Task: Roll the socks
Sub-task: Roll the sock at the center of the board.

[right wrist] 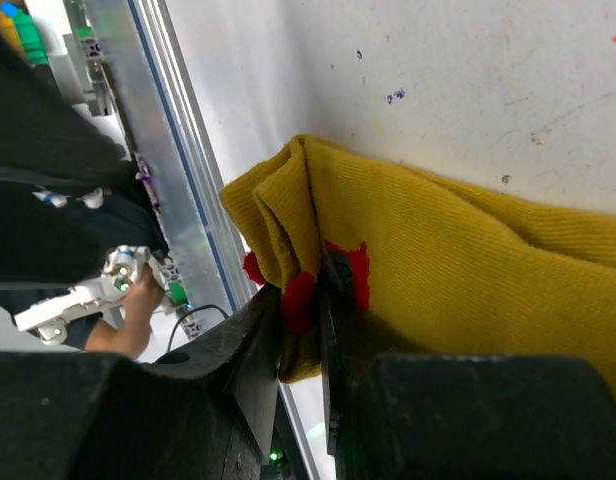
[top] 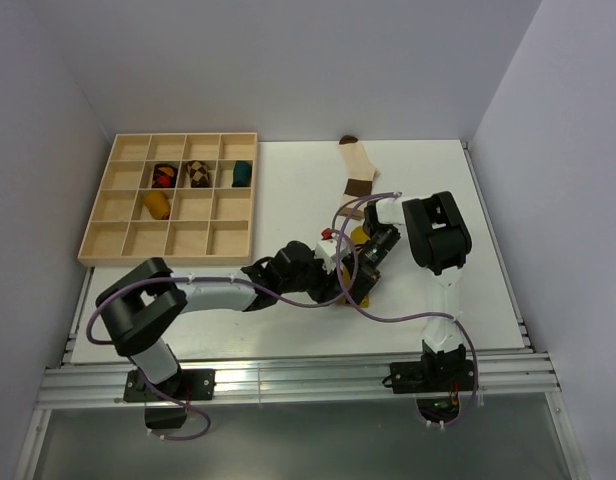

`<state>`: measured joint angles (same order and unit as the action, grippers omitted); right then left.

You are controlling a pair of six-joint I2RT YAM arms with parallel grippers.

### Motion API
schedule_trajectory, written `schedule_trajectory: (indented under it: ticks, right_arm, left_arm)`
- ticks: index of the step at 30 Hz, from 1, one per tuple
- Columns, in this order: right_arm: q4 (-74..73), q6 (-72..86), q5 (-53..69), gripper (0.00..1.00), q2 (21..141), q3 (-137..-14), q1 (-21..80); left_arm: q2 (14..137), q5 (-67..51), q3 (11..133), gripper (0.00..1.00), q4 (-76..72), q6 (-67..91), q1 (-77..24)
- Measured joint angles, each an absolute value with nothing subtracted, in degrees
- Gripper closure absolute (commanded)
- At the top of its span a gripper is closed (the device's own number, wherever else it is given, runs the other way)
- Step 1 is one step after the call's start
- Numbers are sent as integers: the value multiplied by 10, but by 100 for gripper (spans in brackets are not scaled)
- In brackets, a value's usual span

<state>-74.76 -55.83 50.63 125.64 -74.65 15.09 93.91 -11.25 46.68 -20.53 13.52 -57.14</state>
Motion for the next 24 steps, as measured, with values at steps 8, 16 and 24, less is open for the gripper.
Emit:
schedule_trajectory:
  ticks: [8,16,24]
  right_arm:
    - [-746,-541,506,73,1257,-747,148]
    - [-741,-519,504,73,1257,-747,147]
    - [-730,-482,499,73,1257,-747,144]
  left_arm:
    - [1006,-141,470,47,-249,130,-566]
    - [1046,-172,491,52,-281,132,-557]
    - [1065,-234,492,55,-298,142,-538]
